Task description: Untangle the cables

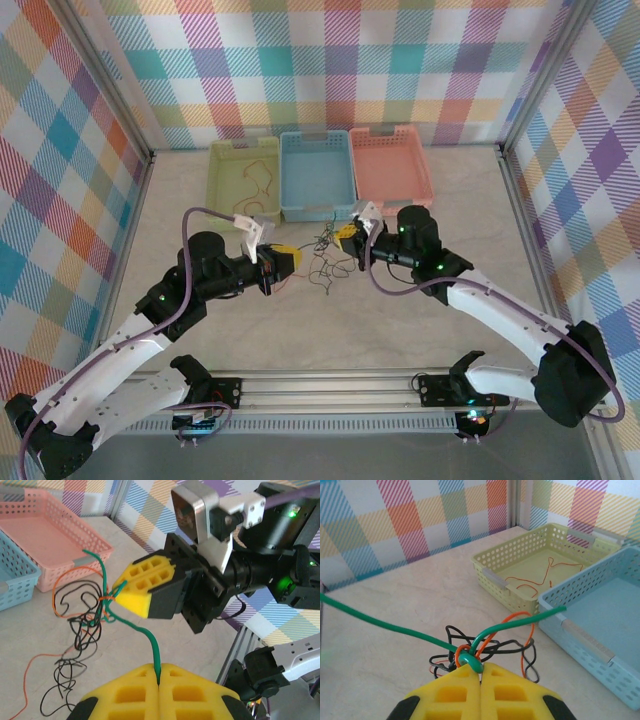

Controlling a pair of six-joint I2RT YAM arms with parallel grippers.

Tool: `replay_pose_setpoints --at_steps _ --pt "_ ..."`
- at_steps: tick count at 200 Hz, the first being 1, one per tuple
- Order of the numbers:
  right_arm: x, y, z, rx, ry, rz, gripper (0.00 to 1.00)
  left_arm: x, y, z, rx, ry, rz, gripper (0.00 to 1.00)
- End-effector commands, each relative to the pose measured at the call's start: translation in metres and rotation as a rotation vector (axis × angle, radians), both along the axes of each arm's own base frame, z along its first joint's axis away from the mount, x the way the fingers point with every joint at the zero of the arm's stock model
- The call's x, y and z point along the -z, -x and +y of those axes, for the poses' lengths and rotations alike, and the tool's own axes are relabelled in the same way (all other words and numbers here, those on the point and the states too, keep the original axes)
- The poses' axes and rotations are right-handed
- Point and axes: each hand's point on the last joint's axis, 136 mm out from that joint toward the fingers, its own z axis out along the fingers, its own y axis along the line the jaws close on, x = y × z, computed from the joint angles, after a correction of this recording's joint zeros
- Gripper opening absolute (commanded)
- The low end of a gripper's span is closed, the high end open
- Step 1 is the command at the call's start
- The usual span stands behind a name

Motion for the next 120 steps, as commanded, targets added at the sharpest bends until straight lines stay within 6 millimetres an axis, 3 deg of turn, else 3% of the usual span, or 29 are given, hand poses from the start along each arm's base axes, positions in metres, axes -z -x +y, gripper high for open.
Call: replay_pose_setpoints --at_steps 1,40,80,120 --pt "-0.011 -0.001 -0.008 0.028 -0.096 0.102 0.0 -0.006 0.008 -0.001 0.045 0.009 -0.023 0.0" --pt "-0.025 0.012 -0.013 -0.009 -0.165 0.145 0.0 0.028 0.013 0.0 0.047 -0.008 0.077 0.0" --pt "-0.03 0.008 -0.016 -0.014 -0.226 0.185 0.0 0.077 0.021 -0.007 0.07 0.028 0.223 0.0" --pt "-0.041 0.006 -0.018 -0.038 -0.299 0.206 0.0 0.11 0.018 -0.016 0.059 -0.016 0.291 0.0"
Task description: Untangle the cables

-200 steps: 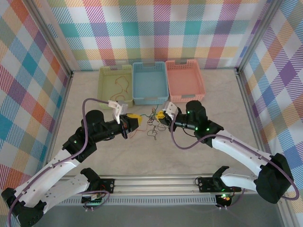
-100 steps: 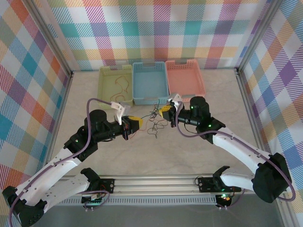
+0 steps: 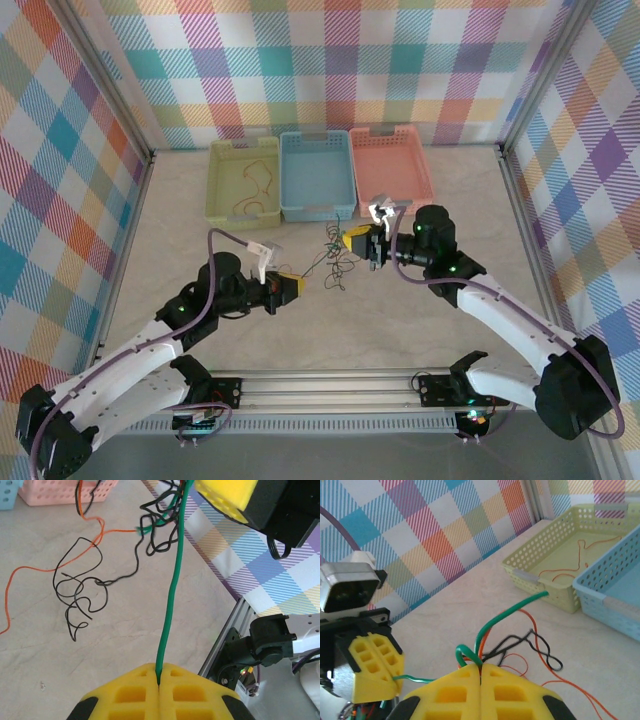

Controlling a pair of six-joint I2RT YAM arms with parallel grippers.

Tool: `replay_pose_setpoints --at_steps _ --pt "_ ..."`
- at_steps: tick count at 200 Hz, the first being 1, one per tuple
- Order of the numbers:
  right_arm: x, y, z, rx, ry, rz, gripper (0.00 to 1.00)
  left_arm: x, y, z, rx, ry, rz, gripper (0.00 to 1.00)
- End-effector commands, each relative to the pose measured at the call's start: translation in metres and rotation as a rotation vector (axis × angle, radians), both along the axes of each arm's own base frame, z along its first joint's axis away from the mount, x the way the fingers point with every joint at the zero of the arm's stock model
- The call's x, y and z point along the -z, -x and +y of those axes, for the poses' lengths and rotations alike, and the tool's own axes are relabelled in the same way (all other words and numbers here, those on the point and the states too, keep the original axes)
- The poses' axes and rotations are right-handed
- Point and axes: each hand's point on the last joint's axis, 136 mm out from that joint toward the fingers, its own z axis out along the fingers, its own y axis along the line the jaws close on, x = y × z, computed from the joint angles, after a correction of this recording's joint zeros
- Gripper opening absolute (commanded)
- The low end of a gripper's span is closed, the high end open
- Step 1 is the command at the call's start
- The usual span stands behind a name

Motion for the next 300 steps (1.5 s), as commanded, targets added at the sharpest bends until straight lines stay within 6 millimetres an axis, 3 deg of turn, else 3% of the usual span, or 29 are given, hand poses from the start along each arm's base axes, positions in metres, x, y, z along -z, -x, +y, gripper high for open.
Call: replay_pose_setpoints --at_steps 1,42,59,80,105,126,162,254,300 --pt "-0.03 -0.006 -0.002 0.005 -0.101 -0.05 0.0 0.014 0.003 -0.01 0.023 -0.003 0.055 0.0" --pt "-0.04 -0.001 -0.003 -0.016 -0.136 -0.03 0.0 0.045 0.0 -0.023 0.025 -0.076 0.098 0.0" --pt "-0.034 -0.003 -0.007 0.008 -0.083 -0.041 0.0 0.043 -0.003 -0.023 0.009 -0.076 0.078 0.0" --pt "-0.01 -0.001 -0.013 0.026 0.007 -0.008 0.0 0.03 -0.004 -0.023 0.02 -0.08 0.038 0.0" --pt "0.021 0.009 -0.017 0.023 0.055 0.093 0.35 0.013 -0.002 -0.022 0.039 -0.074 -0.017 0.0" --pt "0.046 0.014 -0.019 0.023 0.09 0.18 0.37 0.002 -0.001 -0.02 0.034 -0.052 -0.053 0.0" --pt "0.067 0.023 -0.019 0.02 0.112 0.282 0.44 -0.017 0.001 -0.019 0.032 -0.014 -0.076 0.0" --pt "0.071 0.028 -0.005 -0.04 0.123 0.377 0.47 -0.044 -0.005 -0.022 0.022 0.019 -0.127 0.0" --pt "0.069 0.021 0.0 -0.04 0.126 0.359 0.26 -0.042 -0.004 -0.022 0.03 0.013 -0.122 0.0"
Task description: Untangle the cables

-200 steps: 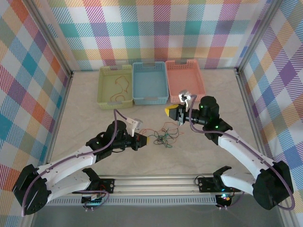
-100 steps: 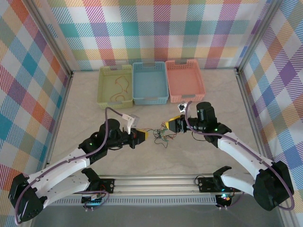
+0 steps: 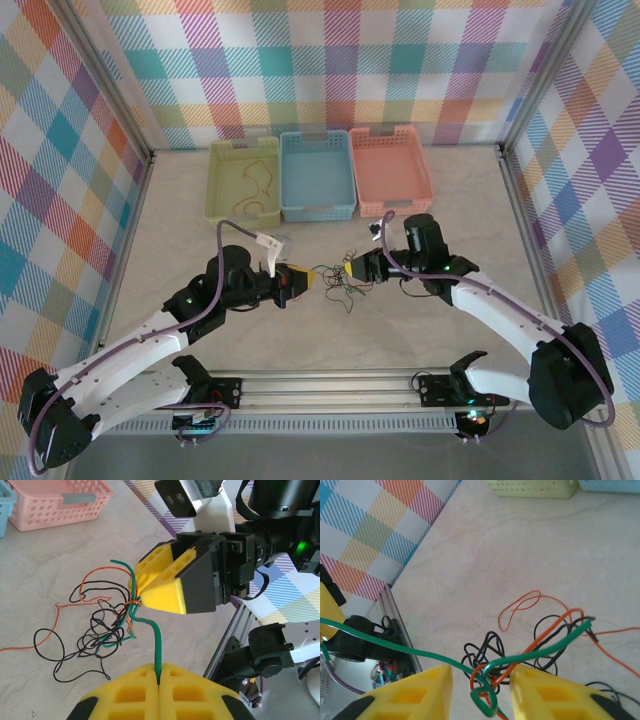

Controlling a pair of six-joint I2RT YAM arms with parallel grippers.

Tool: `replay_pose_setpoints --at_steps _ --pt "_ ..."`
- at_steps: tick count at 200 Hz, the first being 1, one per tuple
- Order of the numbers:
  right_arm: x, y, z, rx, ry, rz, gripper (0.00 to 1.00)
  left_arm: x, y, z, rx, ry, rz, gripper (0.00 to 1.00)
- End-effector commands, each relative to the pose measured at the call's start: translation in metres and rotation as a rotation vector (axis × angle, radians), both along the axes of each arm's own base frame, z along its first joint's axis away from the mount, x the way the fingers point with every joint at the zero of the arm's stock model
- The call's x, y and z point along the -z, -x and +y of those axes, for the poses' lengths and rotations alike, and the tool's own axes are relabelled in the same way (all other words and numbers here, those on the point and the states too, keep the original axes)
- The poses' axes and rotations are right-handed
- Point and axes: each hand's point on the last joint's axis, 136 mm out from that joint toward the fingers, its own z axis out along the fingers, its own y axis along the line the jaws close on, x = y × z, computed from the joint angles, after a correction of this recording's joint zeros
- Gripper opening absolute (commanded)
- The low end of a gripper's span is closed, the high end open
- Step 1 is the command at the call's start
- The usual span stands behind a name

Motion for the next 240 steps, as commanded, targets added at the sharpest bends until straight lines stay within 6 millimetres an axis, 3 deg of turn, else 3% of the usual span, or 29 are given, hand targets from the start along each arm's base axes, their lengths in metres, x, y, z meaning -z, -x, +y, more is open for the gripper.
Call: replay_pose_setpoints --at_steps 1,30,53,114,159,196,220,231,240 --pt "-0.014 -0.002 0.007 -0.026 -0.021 -0.022 0.26 -0.015 0.003 -0.004 0.027 0.017 -0.048 0.0" --pt "-0.021 -0.003 0.008 -0.028 -0.034 -0.043 0.0 -0.009 0.006 0.0 0.021 0.005 -0.042 0.0" --pt "-0.037 -0.001 0.007 -0.026 -0.07 -0.092 0.0 -0.002 0.008 0.006 0.006 -0.001 -0.038 0.0" --pt "-0.126 0.007 0.006 -0.005 -0.311 -0.259 0.0 0.034 0.02 0.008 0.021 0.028 0.047 0.0" --pt "-0.174 0.017 0.008 -0.032 -0.471 -0.29 0.0 0.066 0.018 0.005 0.011 0.002 0.111 0.0" --pt "-0.188 0.036 0.018 -0.116 -0.521 -0.258 0.0 0.073 0.011 -0.003 0.005 -0.002 0.127 0.0" --pt "-0.181 0.044 0.021 -0.165 -0.485 -0.263 0.0 0.073 0.009 -0.01 0.024 -0.02 0.142 0.0" --pt "-0.176 0.046 0.021 -0.18 -0.45 -0.298 0.0 0.067 0.009 -0.01 0.024 -0.032 0.135 0.15" --pt "-0.17 0.05 0.019 -0.203 -0.415 -0.337 0.0 0.059 0.009 -0.007 0.021 -0.037 0.121 0.34"
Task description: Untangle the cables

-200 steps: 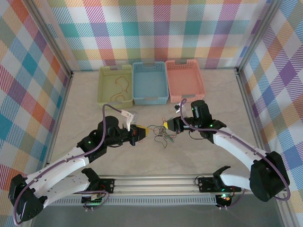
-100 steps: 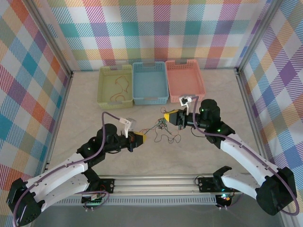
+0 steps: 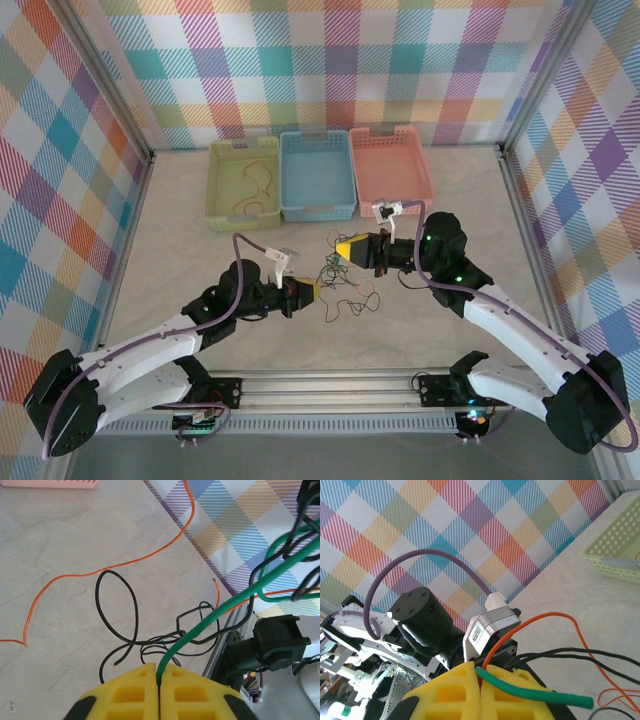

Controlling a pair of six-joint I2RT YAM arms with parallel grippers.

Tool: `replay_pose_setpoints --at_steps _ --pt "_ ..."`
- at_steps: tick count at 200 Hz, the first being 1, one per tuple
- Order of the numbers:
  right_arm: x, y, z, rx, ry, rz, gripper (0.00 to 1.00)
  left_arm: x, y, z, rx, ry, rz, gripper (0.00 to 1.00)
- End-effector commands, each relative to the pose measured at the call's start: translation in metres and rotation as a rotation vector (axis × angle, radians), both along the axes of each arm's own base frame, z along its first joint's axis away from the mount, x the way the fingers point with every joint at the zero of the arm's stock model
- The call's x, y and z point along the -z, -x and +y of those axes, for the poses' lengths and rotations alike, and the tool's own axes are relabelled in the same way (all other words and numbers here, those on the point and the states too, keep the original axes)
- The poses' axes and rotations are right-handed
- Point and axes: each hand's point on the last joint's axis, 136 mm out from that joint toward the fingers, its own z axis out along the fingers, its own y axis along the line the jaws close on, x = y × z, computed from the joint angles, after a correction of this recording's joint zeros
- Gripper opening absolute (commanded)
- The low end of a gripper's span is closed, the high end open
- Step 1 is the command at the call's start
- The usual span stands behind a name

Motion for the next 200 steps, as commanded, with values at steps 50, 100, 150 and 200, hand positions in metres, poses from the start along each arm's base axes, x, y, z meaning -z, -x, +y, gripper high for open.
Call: replay_pose_setpoints --at_steps 50,100,150,200 --pt "-0.019 0.035 -0.005 -0.162 0.071 -0.413 0.0 -0.036 0.012 0.05 -0.142 -0.16 0.017 0.73" --pt "-0.025 0.041 -0.008 -0.194 0.091 -0.526 0.0 -0.067 0.008 0.091 -0.317 -0.229 -0.002 0.88" --pt "-0.018 0.045 -0.007 -0.244 0.109 -0.613 0.0 -0.148 0.006 0.064 -0.166 -0.144 -0.232 0.78" --pt "-0.018 0.056 -0.006 -0.328 0.072 -0.649 0.0 -0.166 0.014 0.015 0.13 -0.15 -0.418 0.8"
